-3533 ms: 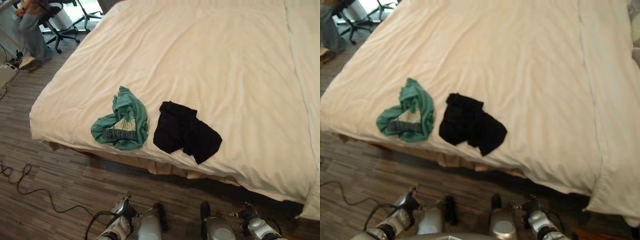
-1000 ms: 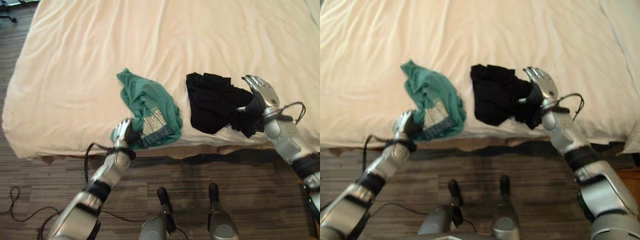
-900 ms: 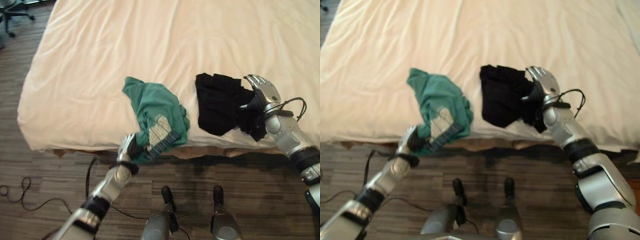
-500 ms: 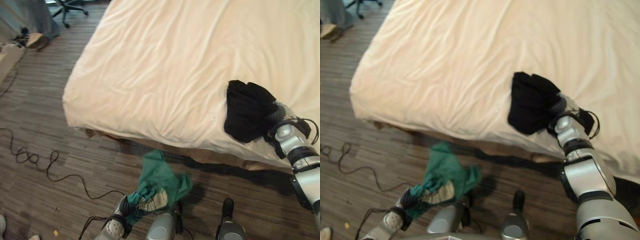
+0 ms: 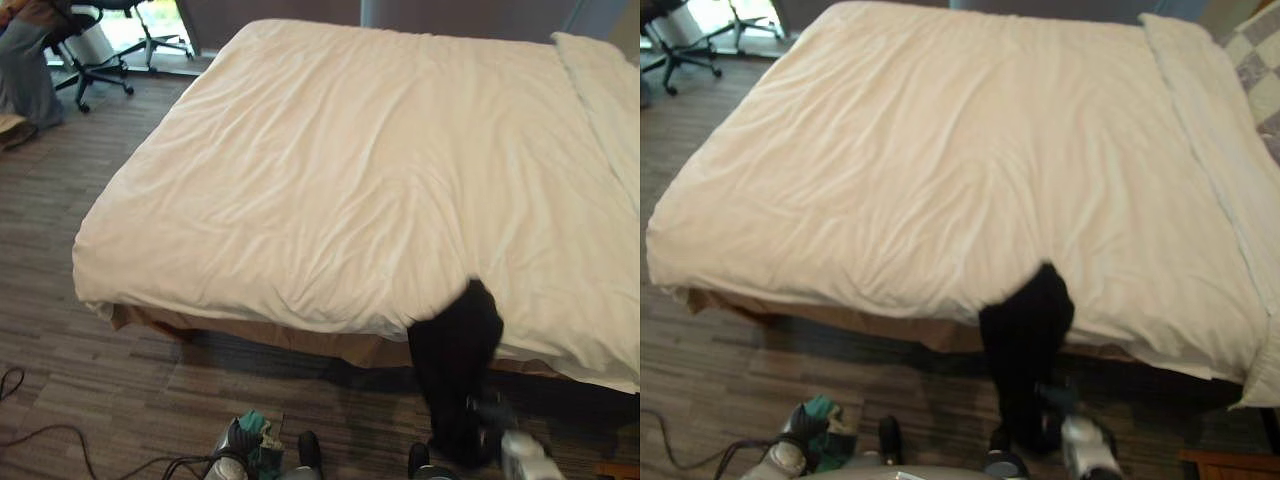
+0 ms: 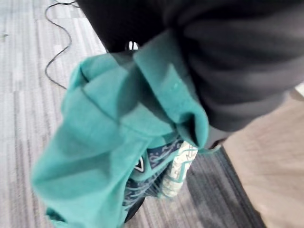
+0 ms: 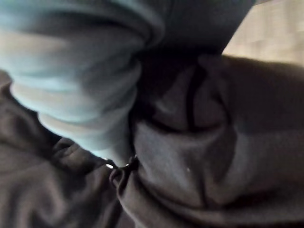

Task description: Tidy up the quilt and then pick up the clothes from the bed and put them into the laundry hamper.

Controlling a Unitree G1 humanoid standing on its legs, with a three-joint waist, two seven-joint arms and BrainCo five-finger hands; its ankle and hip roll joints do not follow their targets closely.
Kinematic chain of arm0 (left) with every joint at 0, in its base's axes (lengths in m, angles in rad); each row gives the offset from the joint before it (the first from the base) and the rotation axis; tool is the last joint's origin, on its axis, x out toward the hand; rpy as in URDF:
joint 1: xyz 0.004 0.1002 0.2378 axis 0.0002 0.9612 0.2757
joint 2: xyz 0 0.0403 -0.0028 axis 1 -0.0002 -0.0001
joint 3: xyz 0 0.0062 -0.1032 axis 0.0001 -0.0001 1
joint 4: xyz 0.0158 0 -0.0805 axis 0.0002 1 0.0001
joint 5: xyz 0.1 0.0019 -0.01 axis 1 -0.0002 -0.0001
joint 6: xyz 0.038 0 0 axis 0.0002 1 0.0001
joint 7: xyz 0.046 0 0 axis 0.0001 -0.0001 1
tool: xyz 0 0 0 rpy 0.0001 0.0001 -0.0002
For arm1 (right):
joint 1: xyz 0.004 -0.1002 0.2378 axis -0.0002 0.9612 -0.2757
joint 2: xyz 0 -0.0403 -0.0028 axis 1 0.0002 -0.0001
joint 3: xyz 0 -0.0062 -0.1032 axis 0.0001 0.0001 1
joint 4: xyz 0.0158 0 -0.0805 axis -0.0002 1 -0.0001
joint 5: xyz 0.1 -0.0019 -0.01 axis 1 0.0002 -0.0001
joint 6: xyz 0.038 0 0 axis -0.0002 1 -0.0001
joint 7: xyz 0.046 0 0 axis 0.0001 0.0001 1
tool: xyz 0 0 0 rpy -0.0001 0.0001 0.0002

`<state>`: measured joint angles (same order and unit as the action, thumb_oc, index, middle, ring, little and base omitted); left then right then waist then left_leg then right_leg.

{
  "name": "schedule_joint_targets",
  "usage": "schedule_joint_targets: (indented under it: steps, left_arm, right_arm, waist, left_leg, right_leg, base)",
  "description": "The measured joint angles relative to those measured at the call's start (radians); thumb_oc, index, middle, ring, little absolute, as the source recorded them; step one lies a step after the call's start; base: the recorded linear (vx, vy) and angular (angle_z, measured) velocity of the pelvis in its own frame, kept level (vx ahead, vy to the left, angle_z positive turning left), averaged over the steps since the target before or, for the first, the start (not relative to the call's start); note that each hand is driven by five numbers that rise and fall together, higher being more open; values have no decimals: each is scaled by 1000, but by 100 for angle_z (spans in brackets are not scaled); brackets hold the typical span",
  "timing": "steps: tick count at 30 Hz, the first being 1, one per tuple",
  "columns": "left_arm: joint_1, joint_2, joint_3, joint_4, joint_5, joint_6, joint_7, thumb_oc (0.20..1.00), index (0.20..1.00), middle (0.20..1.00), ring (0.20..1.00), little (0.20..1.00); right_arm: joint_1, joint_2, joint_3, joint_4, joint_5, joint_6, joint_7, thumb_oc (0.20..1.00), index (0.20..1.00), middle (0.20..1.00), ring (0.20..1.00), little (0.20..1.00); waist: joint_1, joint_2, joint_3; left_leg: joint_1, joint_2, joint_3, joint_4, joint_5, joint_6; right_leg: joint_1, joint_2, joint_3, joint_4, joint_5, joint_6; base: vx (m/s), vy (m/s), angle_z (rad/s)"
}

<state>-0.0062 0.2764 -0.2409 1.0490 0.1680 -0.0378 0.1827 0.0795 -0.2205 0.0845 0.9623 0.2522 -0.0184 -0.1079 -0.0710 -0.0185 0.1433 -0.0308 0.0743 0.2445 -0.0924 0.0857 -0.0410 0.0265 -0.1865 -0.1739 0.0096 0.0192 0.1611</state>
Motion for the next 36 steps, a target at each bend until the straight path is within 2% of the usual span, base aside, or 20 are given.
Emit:
schedule_joint_targets:
  steps: [2,4,7,11,12,14,16,18,19,22,24,25,26,28,30,31,33,34,35,36]
  left_arm:
    - [-9,2,8,-10,-18,0,16,200,200,200,200,200]
    - [-51,0,9,-7,-43,-7,15,200,200,200,200,200]
    - [-53,-8,15,2,-47,-21,17,200,200,200,200,200]
    - [-14,-65,42,17,-89,-21,21,200,200,200,200,200]
    - [-28,-76,44,20,-90,-21,21,200,200,200,200,200]
    - [-33,-83,36,31,-116,-19,21,200,200,200,200,200]
    - [-29,-81,37,38,-127,-6,22,200,200,200,200,200]
    - [-41,-81,44,37,-127,-4,25,200,200,200,200,200]
    - [-45,-84,44,36,-127,-4,25,200,200,200,200,200]
    - [-11,-107,71,35,-130,11,25,200,200,200,200,200]
    - [-11,-104,76,31,-148,22,27,200,200,200,200,200]
    - [-38,-87,66,44,-158,27,26,200,200,200,200,200]
    - [-48,-70,61,43,-165,29,26,200,200,200,200,200]
    - [-94,-7,54,61,-167,38,38,200,200,200,200,200]
    - [-140,13,53,90,-165,35,40,200,200,200,200,200]
    - [-146,10,53,90,-164,30,41,200,200,200,200,200]
    - [-141,8,52,96,-163,24,44,200,200,200,200,200]
    - [-126,10,58,118,-161,28,46,200,200,200,200,200]
    - [-113,12,57,120,-154,39,44,200,200,200,200,200]
    - [-108,-23,44,98,-146,24,37,200,200,200,200,200]
  right_arm:
    - [22,4,7,1,41,11,1,200,200,200,200,200]
    - [15,-1,39,3,44,17,-5,200,200,200,200,200]
    - [-53,-11,116,64,31,14,-2,200,200,200,200,200]
    - [-182,-43,202,129,-26,15,3,200,200,200,200,200]
    - [-204,-50,209,141,-73,16,4,200,200,200,200,200]
    - [-210,-51,198,154,-125,19,0,200,200,200,200,200]
    - [-225,-69,191,152,-143,20,-15,200,200,200,200,200]
    - [-191,-76,159,154,-159,24,-38,200,200,200,200,200]
    - [-180,-76,139,155,-164,26,-46,200,200,200,200,200]
    - [-143,-116,75,155,-176,26,-69,200,200,200,200,200]
    - [-118,-101,59,180,-187,40,-77,200,200,200,200,200]
    - [-90,-85,63,171,-199,50,-85,200,200,200,200,200]
    - [-84,-72,71,165,-206,52,-86,200,200,200,200,200]
    - [-136,-35,73,136,-204,42,-91,200,200,200,200,200]
    - [-147,-28,73,138,-203,38,-96,200,200,200,200,200]
    - [-148,-30,74,142,-202,37,-100,200,200,200,200,200]
    - [-149,-31,74,154,-200,34,-106,200,200,200,200,200]
    - [-149,-30,79,151,-195,28,-107,200,200,200,200,200]
    - [-143,-26,77,150,-196,22,-106,200,200,200,200,200]
    - [-108,-27,40,154,-196,27,-107,200,200,200,200,200]
  waist:
    - [-36,0,5]
    - [-43,13,12]
    - [-23,29,17]
    - [71,75,26]
    - [90,69,38]
    - [110,22,60]
    - [100,17,65]
    - [101,-2,66]
    - [96,-3,64]
    - [79,55,33]
    - [103,51,30]
    - [86,26,45]
    - [84,18,48]
    - [82,13,93]
    - [50,14,108]
    - [47,2,105]
    - [47,-4,103]
    - [41,-13,100]
    - [42,-21,99]
    - [44,-10,127]
  left_leg:
    - [-6,-3,-14,1,15,9]
    - [-34,13,-69,5,39,4]
    - [-51,25,-123,4,65,-11]
    - [-129,45,-159,0,-6,-39]
    - [-157,29,-180,3,-69,-50]
    - [-147,-26,-133,7,-4,-18]
    - [-117,-4,81,49,-18,-25]
    - [-69,65,334,190,-72,-14]
    - [-57,87,383,226,-86,-11]
    - [4,74,318,173,-38,46]
    - [21,4,261,126,-26,92]
    - [28,-19,198,122,-21,103]
    - [35,-33,152,105,-22,102]
    - [43,-52,55,61,-17,128]
    - [56,-60,-30,35,1,117]
    - [66,-69,-49,34,-2,119]
    - [91,-99,-82,12,-17,123]
    - [99,-110,-115,13,-27,126]
    - [114,-121,-131,14,-29,122]
    - [181,-60,-125,43,-120,28]
  right_leg:
    - [-45,27,162,54,-71,3]
    - [-32,110,336,34,-95,-36]
    - [20,136,289,-32,-63,-51]
    - [35,167,211,-94,-44,-77]
    - [33,148,148,-92,-15,-116]
    - [55,75,28,-91,-17,-123]
    - [113,43,-125,-90,-26,-122]
    - [218,14,-330,-90,-47,-108]
    - [241,14,-381,-89,-47,-107]
    - [282,9,-455,-5,-60,-90]
    - [245,-73,-486,237,-63,-80]
    - [191,-154,-472,464,-91,-81]
    - [151,-188,-436,546,-133,-68]
    - [-97,-69,-119,595,-236,-45]
    - [-214,49,77,497,-249,-44]
    - [-233,51,94,450,-235,-36]
    - [-290,43,189,313,-178,-24]
    - [-287,57,296,204,-142,-11]
    - [-287,55,311,172,-113,-19]
    - [-146,122,292,-52,194,-91]
  base:
    - [4,-44,10]
    - [-1,-157,56]
    - [-3,-139,59]
    - [-62,-105,84]
    - [-126,-36,192]
    - [-104,2,207]
    - [-44,19,222]
    - [-26,65,259]
    - [110,121,212]
    - [171,274,190]
    - [80,240,174]
    - [-38,109,169]
    - [-97,95,164]
    - [5,-11,127]
    - [105,-122,159]
    - [164,-139,170]
    - [157,-95,104]
    - [77,-64,69]
    - [82,-58,65]
    - [45,-52,32]
